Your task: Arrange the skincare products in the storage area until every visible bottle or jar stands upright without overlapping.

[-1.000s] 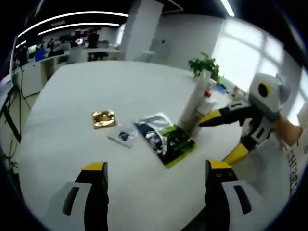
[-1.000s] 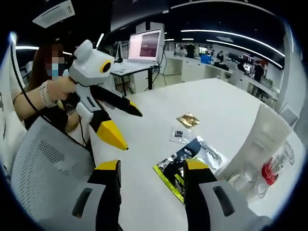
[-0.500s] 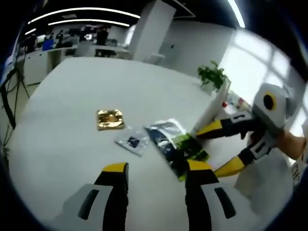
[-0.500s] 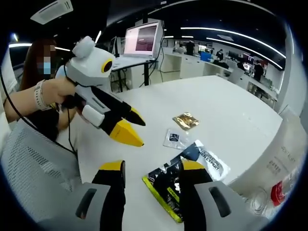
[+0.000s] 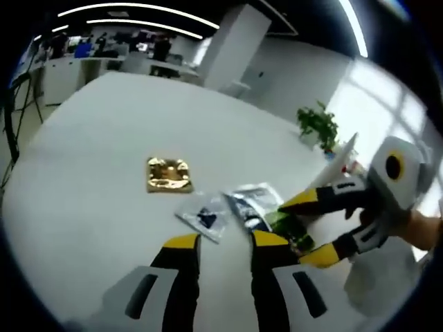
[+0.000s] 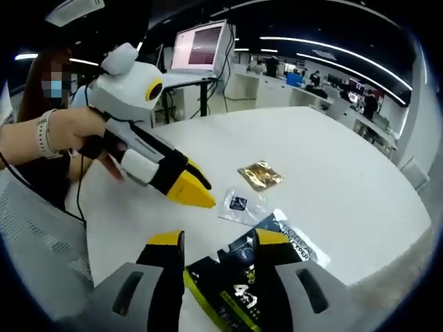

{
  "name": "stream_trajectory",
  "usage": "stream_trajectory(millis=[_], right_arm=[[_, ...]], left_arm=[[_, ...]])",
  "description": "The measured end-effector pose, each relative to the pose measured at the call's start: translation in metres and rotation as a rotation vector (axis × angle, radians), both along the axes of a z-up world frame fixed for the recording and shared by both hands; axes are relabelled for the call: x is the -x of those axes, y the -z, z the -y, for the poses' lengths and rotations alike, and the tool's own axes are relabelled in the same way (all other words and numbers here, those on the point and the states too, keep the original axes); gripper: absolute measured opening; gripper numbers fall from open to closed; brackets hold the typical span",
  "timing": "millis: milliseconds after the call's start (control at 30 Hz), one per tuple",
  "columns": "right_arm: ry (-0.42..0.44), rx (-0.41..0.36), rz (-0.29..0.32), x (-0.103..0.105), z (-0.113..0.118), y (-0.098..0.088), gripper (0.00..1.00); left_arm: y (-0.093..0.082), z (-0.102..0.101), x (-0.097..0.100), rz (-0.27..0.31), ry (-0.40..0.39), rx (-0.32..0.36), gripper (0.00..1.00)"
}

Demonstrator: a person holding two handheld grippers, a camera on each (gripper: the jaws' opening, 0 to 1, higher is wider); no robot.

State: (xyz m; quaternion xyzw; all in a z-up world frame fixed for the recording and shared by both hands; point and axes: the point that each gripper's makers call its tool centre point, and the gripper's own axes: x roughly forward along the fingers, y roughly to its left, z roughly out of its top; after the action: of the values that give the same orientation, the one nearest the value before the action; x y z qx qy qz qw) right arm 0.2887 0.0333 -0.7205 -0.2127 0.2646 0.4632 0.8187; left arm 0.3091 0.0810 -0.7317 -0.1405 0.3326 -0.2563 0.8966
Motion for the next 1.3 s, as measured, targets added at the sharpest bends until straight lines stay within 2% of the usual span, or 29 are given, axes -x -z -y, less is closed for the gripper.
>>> stream_trajectory(millis=[133, 400, 667, 767, 900, 967, 1033, 1133, 1267, 1300], right_arm=[[-0.002, 0.005, 0.003, -0.009, -0.004, 0.006, 0.38], [0.000, 0.011, -0.012, -0.025, -0.008, 0.018, 0.38], [0.014, -0.006, -0.035, -0.037, -0.013, 0.025, 0.41], [0.012, -0.015, -0.035, -0.041, -0.017, 0.027, 0.43], [0.002, -0.025, -0.035, -0.046, -0.022, 0.029, 0.45], [0.006, -0.018, -0.035, -0.049, -0.023, 0.031, 0.48], [0.002, -0.018, -0.045, -0.050, -0.024, 0.034, 0.50], [0.001, -0.014, -0.044, -0.053, -0.026, 0.037, 0.50], [0.006, -0.007, -0.054, -0.056, -0.025, 0.041, 0.51], [0.005, -0.009, -0.062, -0.057, -0.025, 0.041, 0.51]], left_arm=[[-0.004, 0.002, -0.005, -0.002, -0.010, 0.034, 0.19], [-0.002, 0.000, -0.023, 0.002, -0.015, 0.033, 0.17], [0.013, -0.007, -0.043, -0.006, 0.014, -0.030, 0.15], [0.019, -0.009, -0.040, -0.012, 0.027, -0.073, 0.14], [0.020, -0.008, -0.039, -0.012, 0.025, -0.086, 0.12], [0.021, -0.010, -0.039, -0.012, 0.020, -0.104, 0.09], [0.025, -0.012, -0.037, -0.014, 0.033, -0.153, 0.06], [0.027, -0.016, -0.039, 0.009, 0.058, -0.208, 0.03], [0.033, -0.030, -0.049, 0.044, 0.081, -0.359, 0.01], [0.031, -0.020, -0.048, 0.048, 0.087, -0.345, 0.01]])
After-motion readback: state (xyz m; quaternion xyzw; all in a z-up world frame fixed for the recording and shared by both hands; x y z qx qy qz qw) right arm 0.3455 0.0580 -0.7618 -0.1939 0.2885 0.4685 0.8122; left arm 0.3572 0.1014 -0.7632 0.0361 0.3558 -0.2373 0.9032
